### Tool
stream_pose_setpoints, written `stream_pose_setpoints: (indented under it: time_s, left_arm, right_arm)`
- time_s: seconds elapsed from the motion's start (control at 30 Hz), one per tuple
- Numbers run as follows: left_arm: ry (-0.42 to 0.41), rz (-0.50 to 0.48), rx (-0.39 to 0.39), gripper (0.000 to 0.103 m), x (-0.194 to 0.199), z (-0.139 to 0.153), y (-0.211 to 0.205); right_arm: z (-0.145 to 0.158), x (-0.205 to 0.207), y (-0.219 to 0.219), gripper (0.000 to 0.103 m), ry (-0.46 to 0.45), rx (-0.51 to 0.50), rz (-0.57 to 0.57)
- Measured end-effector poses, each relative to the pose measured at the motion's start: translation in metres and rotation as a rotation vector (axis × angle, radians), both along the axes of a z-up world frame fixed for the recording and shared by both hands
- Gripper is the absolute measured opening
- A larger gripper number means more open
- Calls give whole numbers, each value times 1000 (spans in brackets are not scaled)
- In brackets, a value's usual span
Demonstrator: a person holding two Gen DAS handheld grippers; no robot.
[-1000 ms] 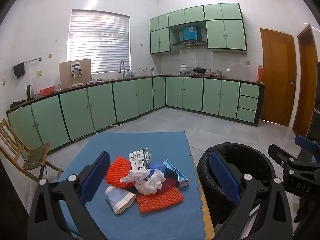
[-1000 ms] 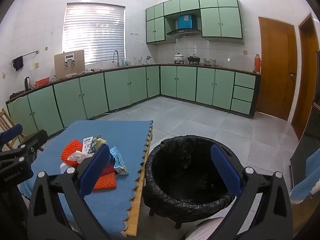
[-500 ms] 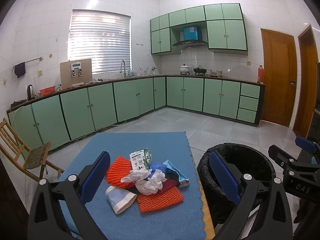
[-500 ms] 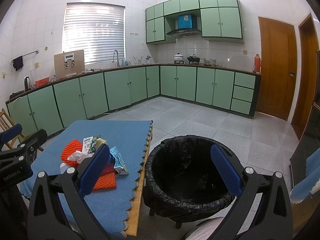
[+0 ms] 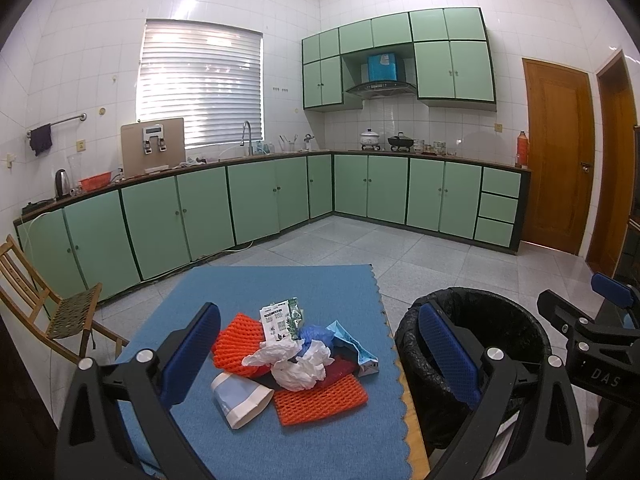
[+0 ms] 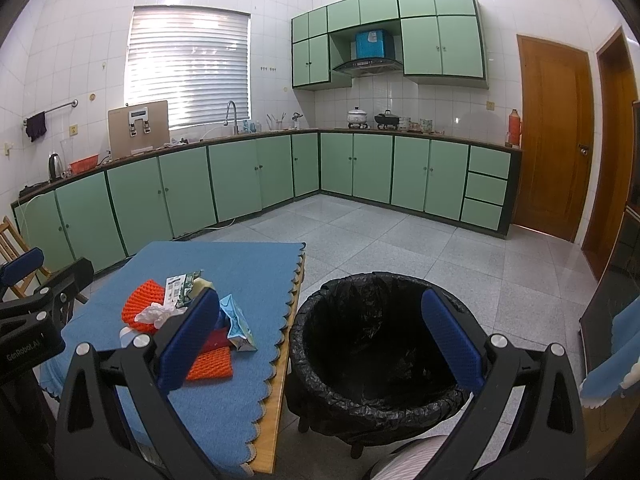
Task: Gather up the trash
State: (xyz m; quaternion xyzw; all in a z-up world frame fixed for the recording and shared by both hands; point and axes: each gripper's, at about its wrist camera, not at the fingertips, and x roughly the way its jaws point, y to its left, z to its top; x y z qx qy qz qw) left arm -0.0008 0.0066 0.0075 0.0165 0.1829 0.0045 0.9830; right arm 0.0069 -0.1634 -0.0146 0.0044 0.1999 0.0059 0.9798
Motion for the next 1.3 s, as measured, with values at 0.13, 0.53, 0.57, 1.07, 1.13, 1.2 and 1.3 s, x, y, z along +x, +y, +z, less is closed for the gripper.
stream_pose_setpoints:
  time_s: [0.13, 0.53, 0.57, 1.07, 1.13, 1.2, 1.3]
  left_arm:
    - [-1, -2, 1, 97, -1, -1, -2]
    - [0, -2, 1, 97, -1, -1, -2]
    - [0, -1, 1, 97, -1, -1, -1]
    - [2, -3, 1, 97, -1, -1, -1]
    - [1, -2, -1, 97, -1, -2, -1]
    - [4, -2, -2, 97, -1, -2, 0]
    - [11, 0, -5, 97, 0, -2, 2]
  right_arm:
    - [-1, 0, 0, 98, 0, 0, 0]
    - [0, 0, 1, 98, 2, -1, 0]
    - [0, 0, 1, 98, 2, -1, 0]
    - [-1, 1, 1, 98, 4, 0, 1]
    - [-2, 2, 2, 98, 4, -1, 1]
    - [-2, 2, 2, 98, 5, 0, 1]
    - [-4, 3, 2, 98, 9, 0, 2]
